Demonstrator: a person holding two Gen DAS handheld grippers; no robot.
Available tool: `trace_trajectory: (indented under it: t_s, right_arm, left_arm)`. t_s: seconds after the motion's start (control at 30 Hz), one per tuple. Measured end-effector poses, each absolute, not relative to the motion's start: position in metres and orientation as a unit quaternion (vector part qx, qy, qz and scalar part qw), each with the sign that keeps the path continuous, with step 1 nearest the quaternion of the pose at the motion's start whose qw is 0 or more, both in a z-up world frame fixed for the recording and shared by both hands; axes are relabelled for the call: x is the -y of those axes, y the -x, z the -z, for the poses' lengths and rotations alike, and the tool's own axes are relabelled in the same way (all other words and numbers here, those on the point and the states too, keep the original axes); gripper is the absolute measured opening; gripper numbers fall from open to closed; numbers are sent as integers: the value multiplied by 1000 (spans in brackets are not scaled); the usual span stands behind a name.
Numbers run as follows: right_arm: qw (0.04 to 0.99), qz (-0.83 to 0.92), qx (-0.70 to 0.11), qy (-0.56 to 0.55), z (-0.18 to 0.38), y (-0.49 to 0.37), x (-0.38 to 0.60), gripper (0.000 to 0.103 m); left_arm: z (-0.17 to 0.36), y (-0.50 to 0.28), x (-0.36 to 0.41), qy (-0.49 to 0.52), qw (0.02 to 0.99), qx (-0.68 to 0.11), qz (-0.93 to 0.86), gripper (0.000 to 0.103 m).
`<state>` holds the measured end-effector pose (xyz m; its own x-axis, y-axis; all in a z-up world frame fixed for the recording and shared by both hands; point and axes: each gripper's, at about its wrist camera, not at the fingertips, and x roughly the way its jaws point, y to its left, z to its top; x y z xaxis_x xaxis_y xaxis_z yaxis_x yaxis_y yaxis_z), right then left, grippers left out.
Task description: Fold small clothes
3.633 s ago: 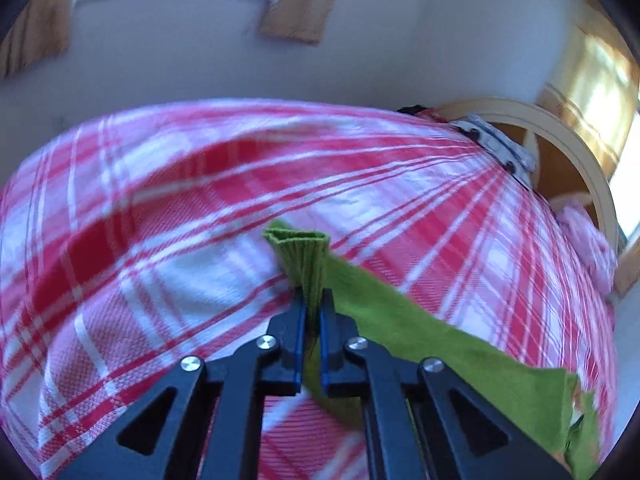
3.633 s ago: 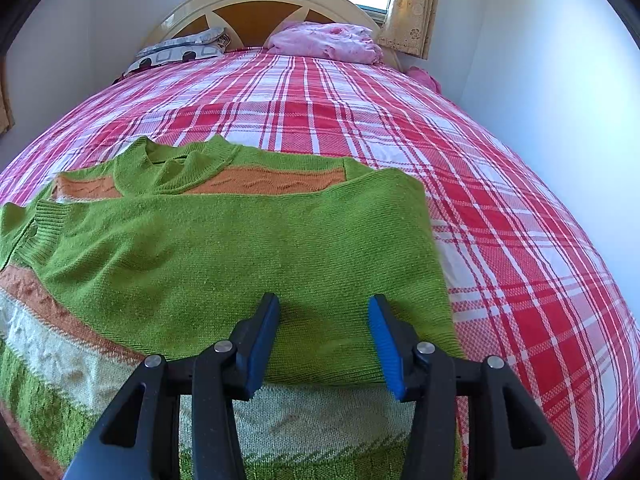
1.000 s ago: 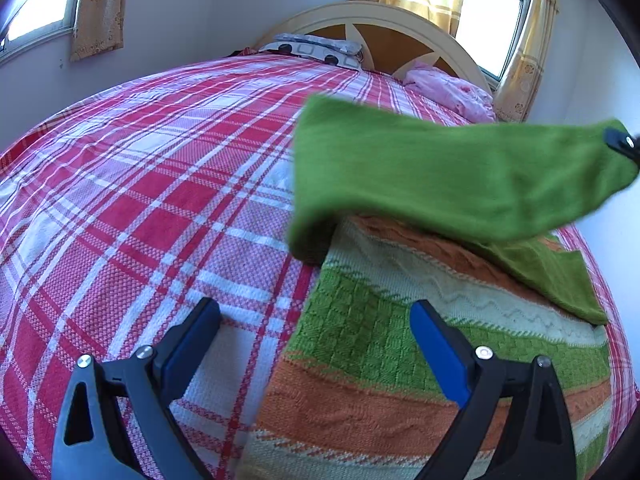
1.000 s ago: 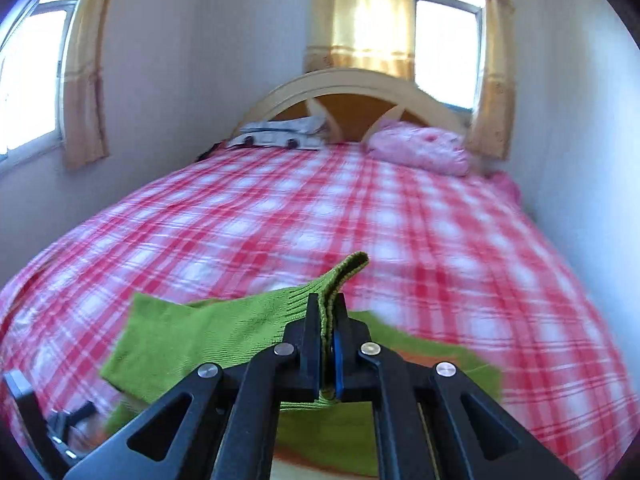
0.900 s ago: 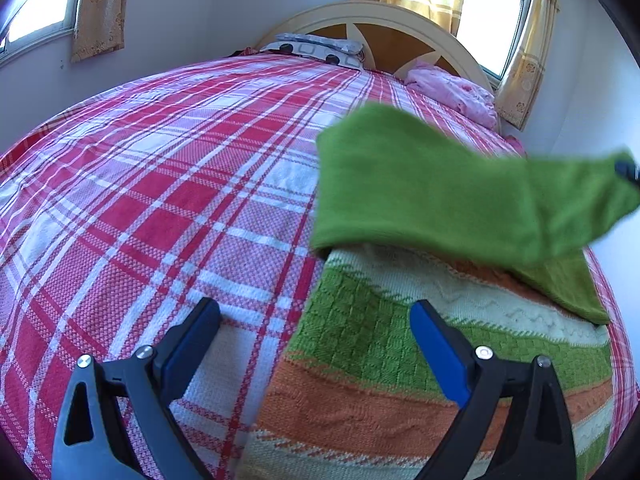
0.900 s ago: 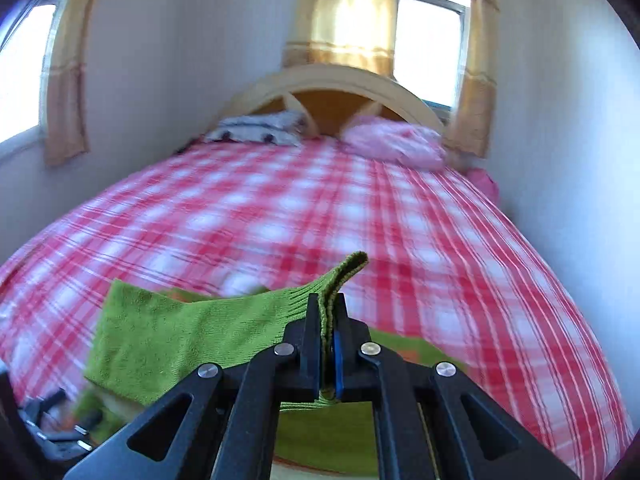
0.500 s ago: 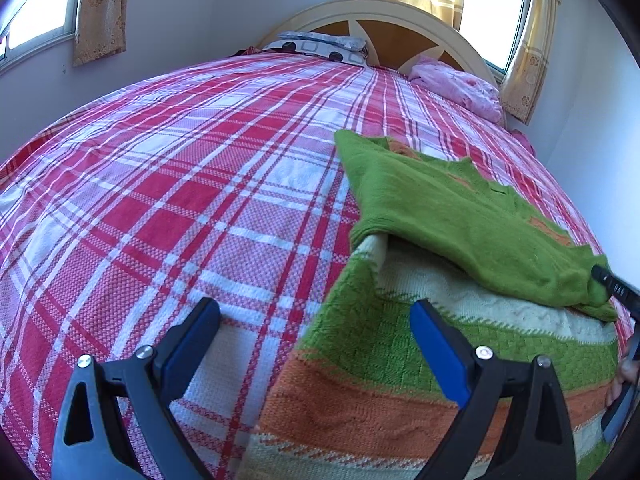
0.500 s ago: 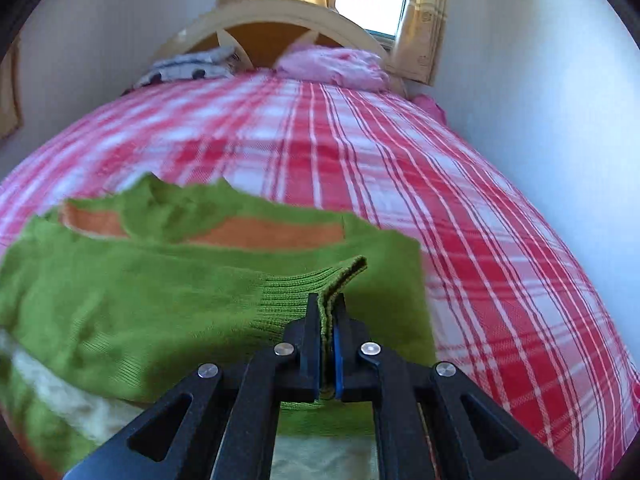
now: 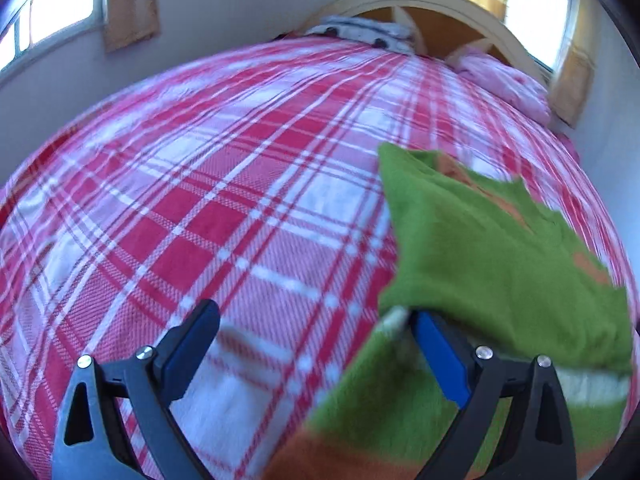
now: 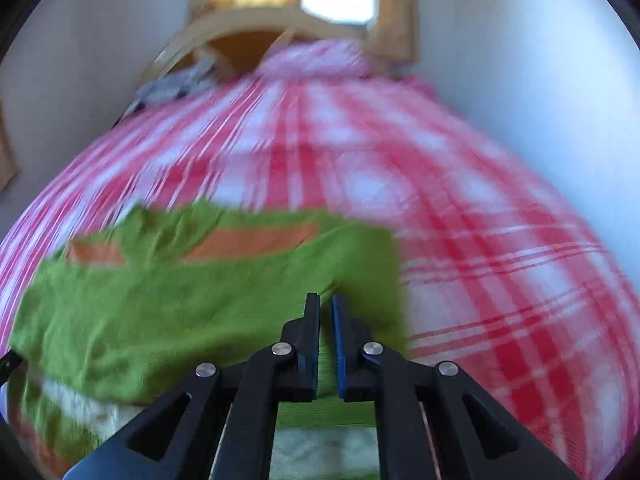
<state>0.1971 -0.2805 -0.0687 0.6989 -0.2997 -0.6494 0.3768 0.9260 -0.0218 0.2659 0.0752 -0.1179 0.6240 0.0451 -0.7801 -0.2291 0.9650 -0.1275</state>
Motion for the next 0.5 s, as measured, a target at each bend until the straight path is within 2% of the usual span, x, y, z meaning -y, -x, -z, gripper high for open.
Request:
trace_trajectory:
  t_s: [0.1, 0.2, 0.3, 0.5]
  right_arm:
    - [931, 141, -327, -74, 55, -190, 272, 6]
    - [928, 62, -364, -43, 65, -203, 243, 6]
    - [899, 40, -436, 4, 103, -214, 223, 6]
    - [911, 40, -411, -3, 110, -207, 229, 6]
  left_arm:
    - [124, -279, -65, 64, 892, -438, -90, 101]
    - [125, -278, -71, 73, 891, -438, -92, 101]
    - [126, -272, -80, 81, 891, -438, -86, 102]
    - [123, -260, -81, 70, 894, -437, -67, 102]
